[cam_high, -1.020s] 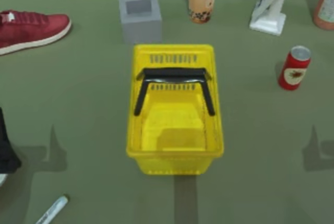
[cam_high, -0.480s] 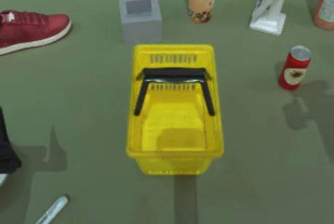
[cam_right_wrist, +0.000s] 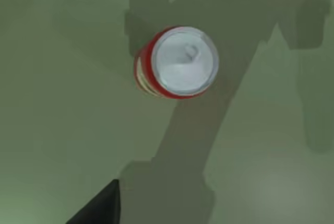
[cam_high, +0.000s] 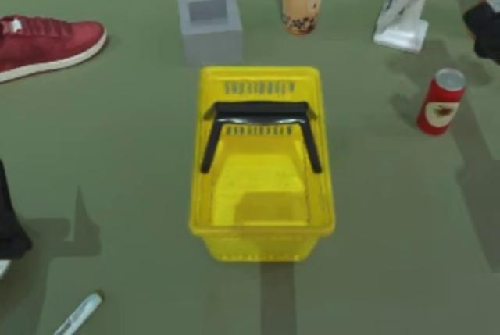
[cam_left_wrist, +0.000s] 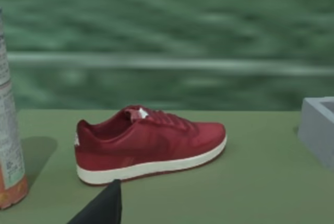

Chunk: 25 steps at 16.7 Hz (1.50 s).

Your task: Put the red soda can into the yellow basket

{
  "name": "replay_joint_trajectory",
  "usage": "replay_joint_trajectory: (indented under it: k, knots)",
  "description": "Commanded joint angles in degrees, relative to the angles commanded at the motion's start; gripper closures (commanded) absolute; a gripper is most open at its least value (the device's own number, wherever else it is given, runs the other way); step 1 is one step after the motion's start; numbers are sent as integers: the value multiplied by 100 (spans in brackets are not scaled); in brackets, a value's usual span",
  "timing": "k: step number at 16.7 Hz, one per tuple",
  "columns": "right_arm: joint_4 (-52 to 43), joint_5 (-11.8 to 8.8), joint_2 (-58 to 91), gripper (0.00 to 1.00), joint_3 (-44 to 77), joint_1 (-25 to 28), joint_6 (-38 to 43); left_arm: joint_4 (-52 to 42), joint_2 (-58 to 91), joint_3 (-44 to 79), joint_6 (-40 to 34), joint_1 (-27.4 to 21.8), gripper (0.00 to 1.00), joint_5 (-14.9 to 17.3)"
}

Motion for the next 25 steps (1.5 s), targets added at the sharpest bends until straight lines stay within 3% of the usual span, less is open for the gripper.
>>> replay_joint_trajectory:
  k: [5, 10, 16, 25]
  knots:
    - [-1354, 12, 2443, 0, 2240, 149, -566, 0, 0, 0, 0, 0, 0, 0]
    - [-1991, 1, 3516, 0, 3228, 241, -839, 0, 0, 0, 0, 0, 0, 0]
    - [-1980, 1, 3548, 0, 3228, 218, -848, 0, 0, 0, 0, 0, 0, 0]
    - [-900, 0, 3577, 0, 2174, 250, -842, 0, 0, 0, 0, 0, 0, 0]
